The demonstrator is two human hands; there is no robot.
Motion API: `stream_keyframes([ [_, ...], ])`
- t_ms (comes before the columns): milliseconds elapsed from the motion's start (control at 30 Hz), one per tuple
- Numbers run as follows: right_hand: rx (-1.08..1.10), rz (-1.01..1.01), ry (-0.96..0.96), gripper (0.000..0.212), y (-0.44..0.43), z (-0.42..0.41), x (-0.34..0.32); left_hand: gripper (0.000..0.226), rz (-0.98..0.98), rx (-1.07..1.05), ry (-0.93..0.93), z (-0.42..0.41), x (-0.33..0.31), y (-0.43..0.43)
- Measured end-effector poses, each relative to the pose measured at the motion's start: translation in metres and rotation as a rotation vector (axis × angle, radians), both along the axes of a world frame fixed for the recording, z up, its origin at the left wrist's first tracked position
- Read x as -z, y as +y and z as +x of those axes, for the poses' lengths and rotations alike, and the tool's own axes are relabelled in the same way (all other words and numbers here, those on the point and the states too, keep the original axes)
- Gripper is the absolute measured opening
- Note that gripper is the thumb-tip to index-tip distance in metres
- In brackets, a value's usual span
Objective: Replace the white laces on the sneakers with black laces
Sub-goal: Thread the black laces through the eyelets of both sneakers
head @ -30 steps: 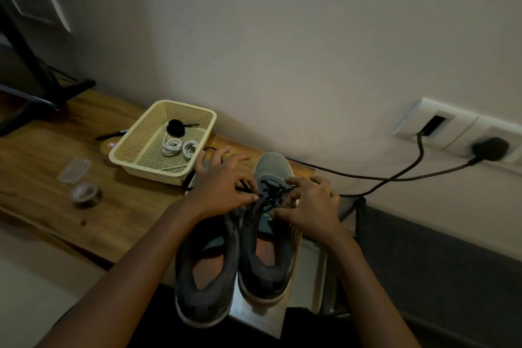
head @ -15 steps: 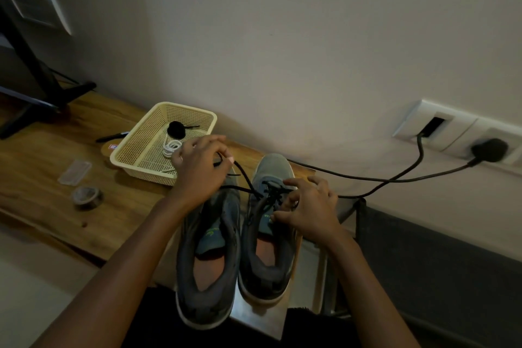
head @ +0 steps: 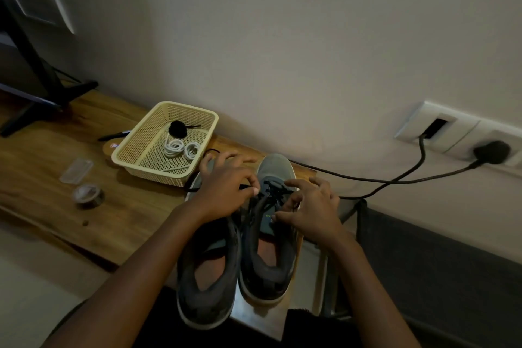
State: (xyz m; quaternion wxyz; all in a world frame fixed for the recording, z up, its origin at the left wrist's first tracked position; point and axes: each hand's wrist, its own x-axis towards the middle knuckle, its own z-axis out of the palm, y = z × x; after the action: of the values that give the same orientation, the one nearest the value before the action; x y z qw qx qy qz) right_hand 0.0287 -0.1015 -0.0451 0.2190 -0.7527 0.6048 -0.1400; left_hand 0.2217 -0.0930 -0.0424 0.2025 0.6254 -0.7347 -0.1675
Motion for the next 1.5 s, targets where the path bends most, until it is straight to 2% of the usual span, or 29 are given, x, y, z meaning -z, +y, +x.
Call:
stream_keyframes([
  [100,-0.001,0.010,-0.013,0.056,-0.001,-0.002,0.002,0.011,-0.057,-0.088,0.215,0.006,-0.003,-0.004],
  [200,-0.024,0.004,-0.014,0.053,-0.001,-0.002,0.002,0.008,-0.168,-0.260,0.497,0.018,-0.003,-0.010],
  [267,-0.032,0.010,-0.018,0.051,-0.001,-0.001,0.001,0.018,-0.202,-0.336,0.657,0.023,0.000,-0.013],
  [333,-0.038,0.010,-0.014,0.052,-0.001,0.000,0.001,0.020,-0.183,-0.346,0.734,0.023,0.000,-0.016],
  [400,-0.035,0.009,-0.017,0.054,-0.002,0.000,0.002,0.018,-0.166,-0.326,0.650,0.018,-0.001,-0.015],
  [467,-0.031,0.010,-0.021,0.057,-0.002,0.000,0.003,0.015,-0.166,-0.289,0.471,0.011,-0.003,-0.010],
  [600,-0.019,0.012,-0.027,0.061,-0.003,0.001,0.005,0.043,-0.117,-0.128,0.253,0.005,-0.004,-0.003],
  [733,-0.013,0.006,-0.033,0.063,-0.004,0.000,0.009,0.017,0.008,-0.020,0.016,0.001,0.001,-0.002],
  [867,-0.010,0.016,-0.048,0.060,-0.005,-0.002,0.012,0.006,0.032,0.003,-0.026,0.001,0.004,-0.002],
  [1000,0.001,0.011,-0.039,0.062,-0.006,-0.003,0.014,0.005,0.013,0.000,-0.052,0.000,0.002,-0.002],
  [1067,0.000,0.021,-0.047,0.061,-0.005,-0.004,0.011,0.006,-0.068,-0.068,0.007,0.005,0.002,-0.004],
  [1200,-0.020,0.029,-0.061,0.059,-0.002,-0.005,0.004,0.008,-0.211,-0.297,0.247,0.016,-0.002,-0.009],
  [1400,-0.025,0.045,-0.090,0.057,-0.002,-0.004,0.004,0.014,-0.227,-0.228,0.675,0.011,-0.004,-0.010],
  [1500,-0.027,0.041,-0.077,0.056,-0.002,-0.005,0.004,0.017,-0.142,-0.262,0.932,0.008,-0.014,-0.008],
])
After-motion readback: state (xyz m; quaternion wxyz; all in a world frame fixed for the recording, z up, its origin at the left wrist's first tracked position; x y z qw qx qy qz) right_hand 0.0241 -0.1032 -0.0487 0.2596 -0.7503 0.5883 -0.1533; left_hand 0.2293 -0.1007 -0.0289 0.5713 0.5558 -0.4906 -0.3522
